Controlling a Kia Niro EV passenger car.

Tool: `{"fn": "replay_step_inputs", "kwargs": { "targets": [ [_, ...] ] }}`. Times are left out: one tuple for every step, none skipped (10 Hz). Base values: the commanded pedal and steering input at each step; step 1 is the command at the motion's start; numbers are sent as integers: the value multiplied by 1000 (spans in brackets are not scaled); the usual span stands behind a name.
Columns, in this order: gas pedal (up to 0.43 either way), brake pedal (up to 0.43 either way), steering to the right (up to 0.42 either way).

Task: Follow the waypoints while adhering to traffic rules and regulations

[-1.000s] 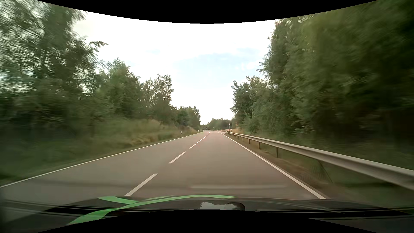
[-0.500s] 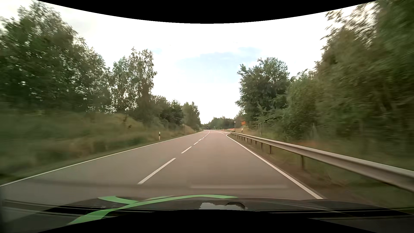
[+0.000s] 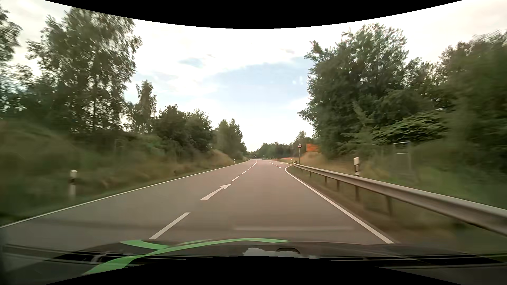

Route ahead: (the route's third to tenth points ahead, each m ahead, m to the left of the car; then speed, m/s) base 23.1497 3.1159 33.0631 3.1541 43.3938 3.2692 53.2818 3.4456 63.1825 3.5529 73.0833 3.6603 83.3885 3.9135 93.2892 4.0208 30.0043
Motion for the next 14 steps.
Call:
{"fn": "replay_step_inputs", "kwargs": {
  "targets": [
    [350, 0, -5],
    [350, 0, -5],
    [350, 0, -5],
    [350, 0, -5],
    [331, 0, -5],
    [319, 0, -5],
    [319, 0, -5],
    [319, 0, -5],
    [319, 0, -5],
    [331, 0, -5],
    [331, 0, -5],
    [339, 0, -5],
    [339, 0, -5],
    [350, 0, -5]
  ]
}}
